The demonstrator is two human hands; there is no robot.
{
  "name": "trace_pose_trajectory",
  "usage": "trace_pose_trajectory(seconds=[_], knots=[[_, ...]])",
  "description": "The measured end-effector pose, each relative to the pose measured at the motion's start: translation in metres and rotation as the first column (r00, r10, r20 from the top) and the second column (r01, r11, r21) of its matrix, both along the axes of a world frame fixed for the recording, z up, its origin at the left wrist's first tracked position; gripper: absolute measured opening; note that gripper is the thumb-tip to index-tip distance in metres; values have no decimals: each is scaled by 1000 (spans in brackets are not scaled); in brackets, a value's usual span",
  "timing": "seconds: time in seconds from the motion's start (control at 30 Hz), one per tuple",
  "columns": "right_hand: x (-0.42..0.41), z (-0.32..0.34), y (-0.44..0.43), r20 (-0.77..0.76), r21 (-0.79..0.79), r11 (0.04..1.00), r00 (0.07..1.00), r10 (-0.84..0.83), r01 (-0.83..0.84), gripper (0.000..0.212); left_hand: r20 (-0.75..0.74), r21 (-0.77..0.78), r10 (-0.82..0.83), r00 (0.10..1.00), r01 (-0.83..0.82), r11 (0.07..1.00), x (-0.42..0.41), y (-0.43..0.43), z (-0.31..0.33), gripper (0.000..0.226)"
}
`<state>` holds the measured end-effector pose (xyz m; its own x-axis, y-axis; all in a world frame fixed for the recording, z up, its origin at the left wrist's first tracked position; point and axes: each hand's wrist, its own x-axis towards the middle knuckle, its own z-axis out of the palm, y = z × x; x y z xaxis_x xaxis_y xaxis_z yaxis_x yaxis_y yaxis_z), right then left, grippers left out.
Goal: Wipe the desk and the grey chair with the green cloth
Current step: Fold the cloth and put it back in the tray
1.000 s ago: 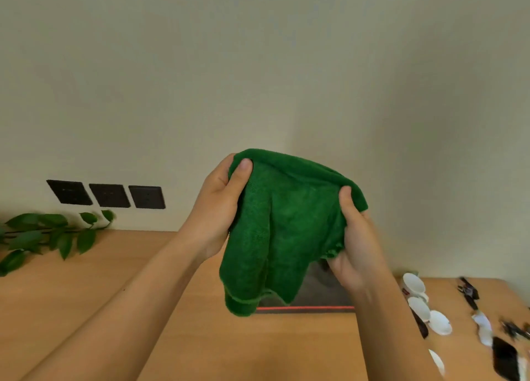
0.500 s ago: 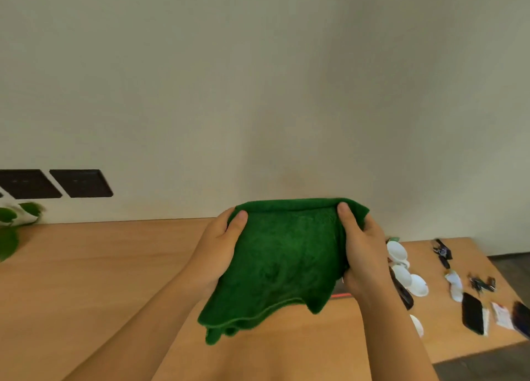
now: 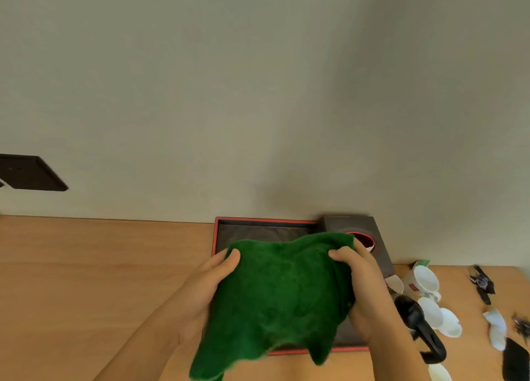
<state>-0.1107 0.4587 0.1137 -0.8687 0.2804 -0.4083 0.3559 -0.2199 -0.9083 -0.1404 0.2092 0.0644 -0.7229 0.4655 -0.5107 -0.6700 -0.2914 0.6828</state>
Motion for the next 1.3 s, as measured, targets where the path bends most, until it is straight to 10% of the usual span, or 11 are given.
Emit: trace_pose_trajectory(seconds=[0.17,0.47,0.63,0.73,1.07,1.3], knots=[[-41,-74,-23,141,364,922,986,87,-134,20,-249,-667,-117,962,-83,740,-27,22,-46,36],[-60,-122,-25,84,751,646,990,116,-139,56,-430,-701,40,902,-361,615,-33,55,-66,54],[-39,-129,-40,123,980,114,950,286,-161,64,-539,-841,-529,655,-454,294,-9,52,-78,53],[-25,-143,-51,289,951,-3,887,359,-308,59,-345,-899,-787,512,-421,121,3,59,-91,55],[-42,-157,-43,436,893,-43,840,322,-447,59,-143,-930,-846,514,-361,-62,-13,69,-107,58],[-15,-96,-67,294,894,234,893,340,-383,58,-284,-937,-815,505,-328,123,2,39,-45,53]])
